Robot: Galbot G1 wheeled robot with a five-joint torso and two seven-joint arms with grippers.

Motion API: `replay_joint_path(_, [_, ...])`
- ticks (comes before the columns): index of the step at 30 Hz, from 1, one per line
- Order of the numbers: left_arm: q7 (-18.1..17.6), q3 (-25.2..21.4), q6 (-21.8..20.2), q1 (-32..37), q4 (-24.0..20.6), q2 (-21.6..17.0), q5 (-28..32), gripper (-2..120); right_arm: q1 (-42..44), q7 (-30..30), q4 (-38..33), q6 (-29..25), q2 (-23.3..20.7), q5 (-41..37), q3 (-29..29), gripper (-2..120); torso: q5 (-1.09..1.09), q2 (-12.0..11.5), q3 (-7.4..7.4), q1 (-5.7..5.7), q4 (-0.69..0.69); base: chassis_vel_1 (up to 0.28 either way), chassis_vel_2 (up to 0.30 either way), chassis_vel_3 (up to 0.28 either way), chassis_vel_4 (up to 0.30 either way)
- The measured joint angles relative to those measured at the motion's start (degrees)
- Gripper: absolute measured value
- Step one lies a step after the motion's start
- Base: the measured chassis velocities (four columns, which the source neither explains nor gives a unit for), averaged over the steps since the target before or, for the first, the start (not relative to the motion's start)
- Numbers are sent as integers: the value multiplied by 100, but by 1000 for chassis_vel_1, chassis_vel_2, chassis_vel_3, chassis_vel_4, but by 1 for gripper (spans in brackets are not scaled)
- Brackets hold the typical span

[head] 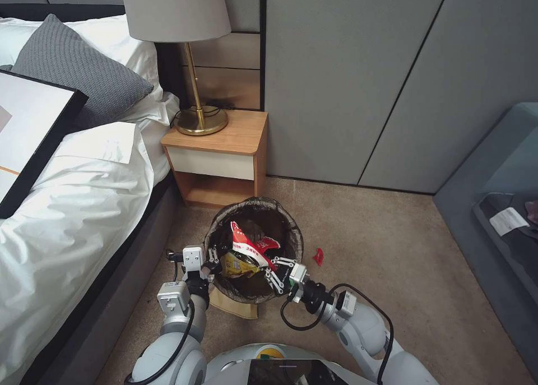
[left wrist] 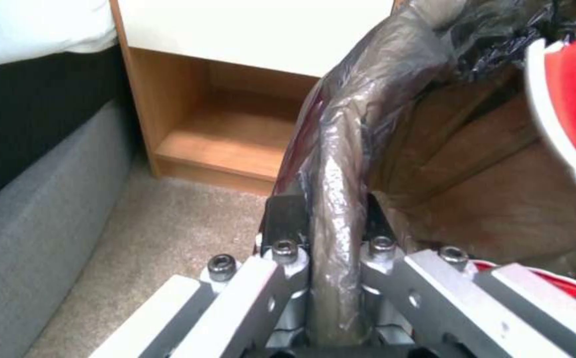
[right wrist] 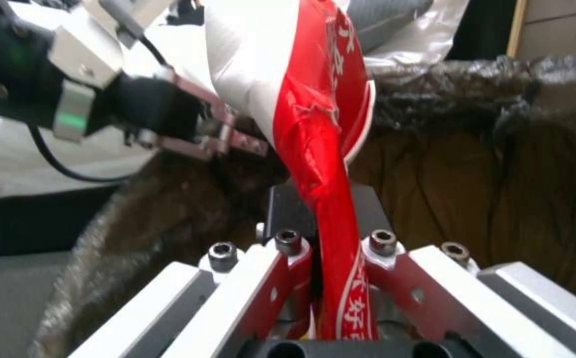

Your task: Pick up the trash bin, then pick up the garbage from the floor and place it into the trash bin.

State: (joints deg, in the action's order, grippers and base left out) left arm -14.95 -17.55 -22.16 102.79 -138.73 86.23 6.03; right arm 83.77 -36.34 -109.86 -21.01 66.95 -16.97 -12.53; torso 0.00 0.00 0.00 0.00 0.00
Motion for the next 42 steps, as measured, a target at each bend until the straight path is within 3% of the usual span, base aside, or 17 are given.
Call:
replay_joint_path(9, [0, 0, 0, 0, 0, 0, 0, 2, 21, 73, 34, -10, 56, 120, -3, 31, 0, 0, 0, 0, 0, 0, 0, 0, 0])
replay_joint_path(26, [0, 0, 0, 0, 0, 0, 0, 2, 151, 60, -163, -48, -20, 142, -142, 96, 0, 0, 0, 0, 0, 0, 0, 0, 0])
replay_joint_path(32, [0, 0, 0, 0, 0, 0, 0, 2, 223, 186, -520, -98, -11, 198, -249, 100, 1, 0, 0, 0, 0, 0, 0, 0, 0])
replay_joint_path(35, [0, 0, 0, 0, 0, 0, 0, 2, 346, 1186, -1232, -30, 94, 296, -461, 100, 0, 0, 0, 0, 0, 0, 0, 0, 0])
replay_joint_path(37, [0, -1, 0, 0, 0, 0, 0, 2, 394, 1531, -1442, 34, 156, 382, -572, 100, 0, 0, 0, 0, 1, 0, 0, 0, 0])
replay_joint_path(42, [0, 0, 0, 0, 0, 0, 0, 2, 904, 3134, -2159, 598, 535, 988, -1121, 100, 0, 0, 0, 0, 0, 0, 0, 0, 0])
